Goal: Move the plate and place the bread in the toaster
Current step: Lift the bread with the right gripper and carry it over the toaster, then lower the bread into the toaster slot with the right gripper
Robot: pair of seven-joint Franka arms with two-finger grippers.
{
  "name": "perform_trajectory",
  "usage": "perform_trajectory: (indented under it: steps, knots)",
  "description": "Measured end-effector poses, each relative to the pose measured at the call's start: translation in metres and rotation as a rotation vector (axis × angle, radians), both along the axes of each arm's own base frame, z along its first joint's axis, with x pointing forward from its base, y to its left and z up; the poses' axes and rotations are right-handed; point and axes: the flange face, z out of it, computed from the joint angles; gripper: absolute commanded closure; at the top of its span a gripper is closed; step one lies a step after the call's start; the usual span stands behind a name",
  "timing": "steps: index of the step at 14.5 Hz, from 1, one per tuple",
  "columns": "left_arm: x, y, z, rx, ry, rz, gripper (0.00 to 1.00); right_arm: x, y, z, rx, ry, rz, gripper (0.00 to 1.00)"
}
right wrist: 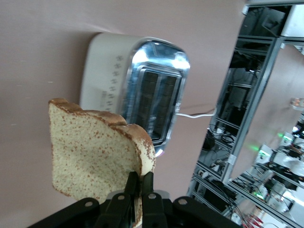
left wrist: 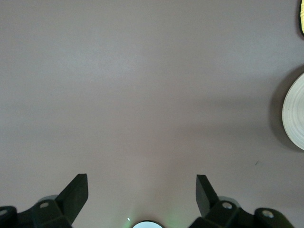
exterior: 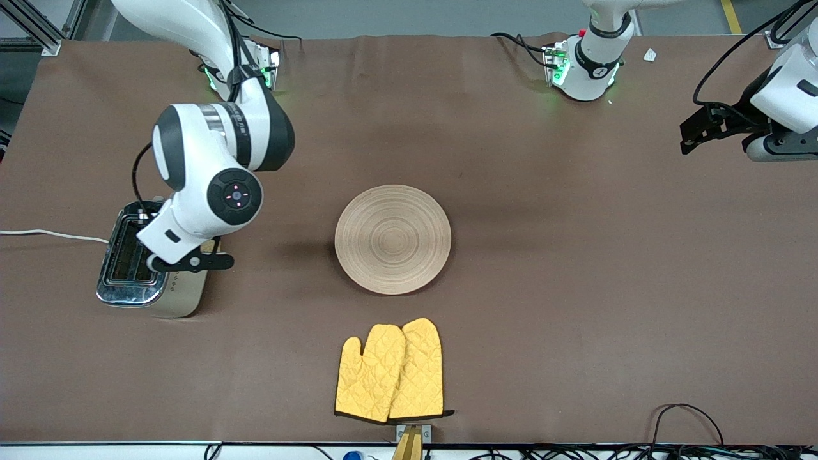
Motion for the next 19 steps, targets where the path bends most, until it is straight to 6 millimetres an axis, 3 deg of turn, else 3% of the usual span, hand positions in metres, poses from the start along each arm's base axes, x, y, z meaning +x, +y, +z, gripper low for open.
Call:
perform_trajectory:
  steps: [6, 13, 19]
  knots:
    - [0.001, 0.001, 0.000, 0.003, -0.003, 0.084, 0.00, 0.019, -0.056, 0.010, -0.100, 0.000, 0.014, 1.00]
    - [0.001, 0.000, 0.000, 0.003, -0.004, 0.089, 0.00, 0.030, -0.093, -0.017, -0.134, -0.002, 0.031, 1.00]
    - [0.001, 0.000, 0.000, 0.003, -0.004, 0.089, 0.00, 0.026, -0.100, -0.034, -0.142, 0.020, 0.018, 1.00]
